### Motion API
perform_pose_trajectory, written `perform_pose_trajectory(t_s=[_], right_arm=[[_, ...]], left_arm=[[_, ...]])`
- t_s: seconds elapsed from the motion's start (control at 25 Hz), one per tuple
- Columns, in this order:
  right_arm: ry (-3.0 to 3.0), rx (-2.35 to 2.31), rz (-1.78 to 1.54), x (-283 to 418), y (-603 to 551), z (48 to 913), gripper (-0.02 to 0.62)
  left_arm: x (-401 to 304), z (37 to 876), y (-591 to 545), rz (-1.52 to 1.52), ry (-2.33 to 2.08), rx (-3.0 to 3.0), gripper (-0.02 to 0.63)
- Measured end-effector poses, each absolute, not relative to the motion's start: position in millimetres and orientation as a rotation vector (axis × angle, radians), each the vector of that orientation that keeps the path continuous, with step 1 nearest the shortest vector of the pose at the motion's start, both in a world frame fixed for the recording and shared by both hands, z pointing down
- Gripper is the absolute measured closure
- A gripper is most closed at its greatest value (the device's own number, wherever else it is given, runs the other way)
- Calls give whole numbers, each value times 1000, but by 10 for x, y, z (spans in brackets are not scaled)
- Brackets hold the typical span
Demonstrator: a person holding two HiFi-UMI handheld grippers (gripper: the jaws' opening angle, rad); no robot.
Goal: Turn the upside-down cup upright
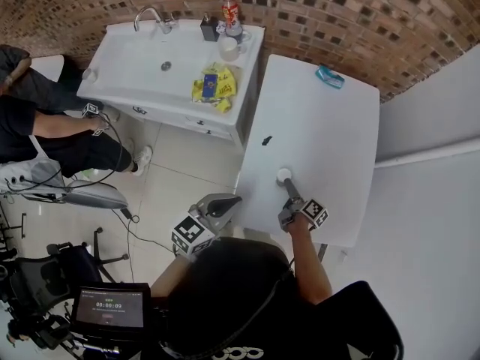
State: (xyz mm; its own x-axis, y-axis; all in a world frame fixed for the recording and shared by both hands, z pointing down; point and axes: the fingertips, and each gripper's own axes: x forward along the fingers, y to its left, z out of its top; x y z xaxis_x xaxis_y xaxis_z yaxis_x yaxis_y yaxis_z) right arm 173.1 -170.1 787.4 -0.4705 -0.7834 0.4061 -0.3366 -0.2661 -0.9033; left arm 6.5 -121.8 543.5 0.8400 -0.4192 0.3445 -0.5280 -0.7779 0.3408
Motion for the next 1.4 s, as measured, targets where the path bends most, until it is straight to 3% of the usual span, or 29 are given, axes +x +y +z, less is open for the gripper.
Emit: perform_pose_trajectory(t_s=[0.48, 1.08, 1.4], right_arm=[[1675, -1353, -1841, 1769, -1562, 7967, 208], [1922, -1340, -1731, 1896, -1054, 7420, 209], [2061, -1419, -1532, 1625, -748, 7086, 351]], left_arm=[[249, 5396, -1032, 351, -737, 2600, 592], [412, 5348, -415, 318, -750, 2577, 592], [-24, 5325, -19, 265, -740, 2644, 592]])
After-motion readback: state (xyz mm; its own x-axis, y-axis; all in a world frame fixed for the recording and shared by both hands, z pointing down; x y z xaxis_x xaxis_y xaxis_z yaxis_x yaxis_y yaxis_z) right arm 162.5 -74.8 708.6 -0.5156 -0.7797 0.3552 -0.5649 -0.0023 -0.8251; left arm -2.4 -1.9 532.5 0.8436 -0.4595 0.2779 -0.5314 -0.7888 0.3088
